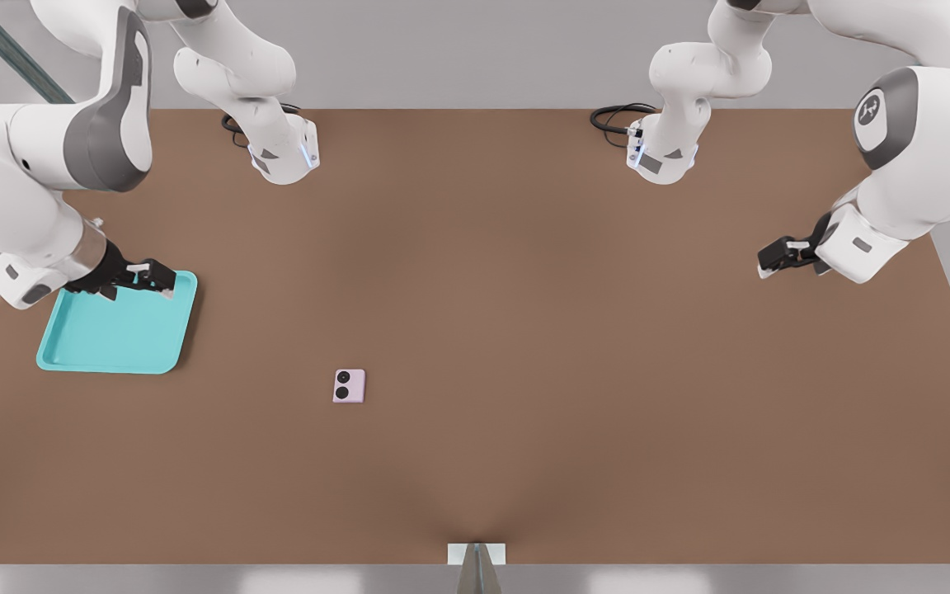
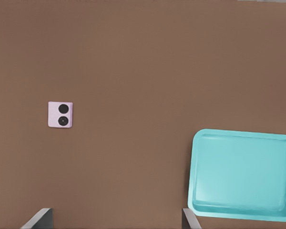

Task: Keep left arm still and place phone on the tray with right arm

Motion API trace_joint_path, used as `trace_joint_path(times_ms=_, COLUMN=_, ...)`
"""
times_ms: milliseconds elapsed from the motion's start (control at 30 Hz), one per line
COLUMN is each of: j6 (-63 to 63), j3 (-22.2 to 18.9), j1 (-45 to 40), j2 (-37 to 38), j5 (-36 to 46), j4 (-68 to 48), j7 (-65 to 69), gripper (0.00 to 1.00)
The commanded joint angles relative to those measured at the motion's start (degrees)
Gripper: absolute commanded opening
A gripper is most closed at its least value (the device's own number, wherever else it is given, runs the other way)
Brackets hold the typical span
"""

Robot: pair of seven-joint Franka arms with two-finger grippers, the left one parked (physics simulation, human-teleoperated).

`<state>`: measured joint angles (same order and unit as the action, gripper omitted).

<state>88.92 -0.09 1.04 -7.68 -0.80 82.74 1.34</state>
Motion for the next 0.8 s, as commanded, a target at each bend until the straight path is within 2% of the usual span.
trace_joint_path(times_ms=0, j6=2.22, j3=0.01, j1=-0.42, j2=0.12, j5=-0.08, j4=-0.04, j7=-0.46, gripper=1.0)
trace_joint_path(times_ms=100, j6=4.59, j3=0.09, j1=0.28, j2=-0.23, j5=-0.08, j4=0.66, j7=-0.64, gripper=1.0)
trace_joint_path(times_ms=200, j6=11.01, j3=2.12, j1=3.7, j2=-8.66, j5=-0.08, j4=0.58, j7=-1.69, gripper=1.0)
trace_joint_path(times_ms=267, j6=16.11, j3=5.28, j1=5.81, j2=-13.76, j5=-2.71, j4=0.23, j7=-9.15, gripper=1.0)
trace_joint_path(times_ms=367, j6=20.86, j3=6.51, j1=8.98, j2=-19.56, j5=-2.8, j4=-0.83, j7=-18.91, gripper=1.0)
trace_joint_path(times_ms=467, j6=22.53, j3=7.3, j1=10.56, j2=-23.34, j5=-3.07, j4=-1.0, j7=-27.52, gripper=1.0)
trace_joint_path(times_ms=767, j6=30.26, j3=7.92, j1=12.76, j2=-31.6, j5=-2.89, j4=-0.21, j7=-33.77, gripper=1.0)
